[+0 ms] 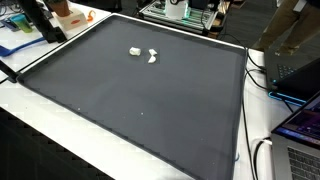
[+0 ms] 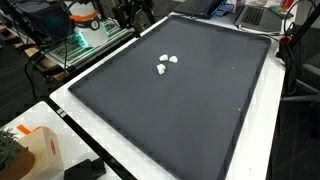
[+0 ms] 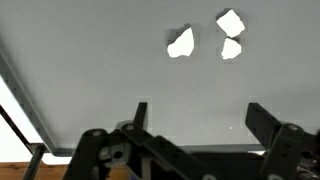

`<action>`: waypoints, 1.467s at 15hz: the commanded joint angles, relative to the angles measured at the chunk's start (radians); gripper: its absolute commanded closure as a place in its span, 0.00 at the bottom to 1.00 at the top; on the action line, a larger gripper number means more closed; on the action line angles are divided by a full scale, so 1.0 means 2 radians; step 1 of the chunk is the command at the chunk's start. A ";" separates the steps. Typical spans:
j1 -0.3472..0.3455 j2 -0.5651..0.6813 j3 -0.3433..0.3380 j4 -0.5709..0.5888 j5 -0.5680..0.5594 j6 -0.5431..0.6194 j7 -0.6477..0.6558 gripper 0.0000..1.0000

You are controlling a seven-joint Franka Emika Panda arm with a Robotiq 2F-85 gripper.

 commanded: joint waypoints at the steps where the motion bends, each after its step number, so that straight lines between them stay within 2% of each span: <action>1: -0.050 0.021 0.058 0.004 -0.037 0.026 0.092 0.00; 3: -0.085 0.024 0.095 0.010 -0.068 0.004 0.156 0.00; 5: -0.107 0.025 0.121 0.012 -0.091 -0.007 0.191 0.00; 8: -0.120 0.024 0.129 0.013 -0.102 -0.025 0.192 0.00; 10: -0.105 0.025 0.118 0.014 -0.075 -0.035 0.164 0.00; 13: -0.098 0.030 0.128 0.016 -0.079 -0.047 0.135 0.00; 14: -0.093 0.031 0.126 0.016 -0.075 -0.032 0.116 0.00; 15: -0.054 0.032 0.075 0.016 -0.120 -0.033 0.169 0.00; 19: -0.049 0.032 0.076 0.018 -0.121 -0.033 0.155 0.00; 20: -0.051 0.037 0.082 0.019 -0.136 -0.030 0.178 0.00; 22: -0.029 0.045 0.075 0.019 -0.149 -0.041 0.208 0.00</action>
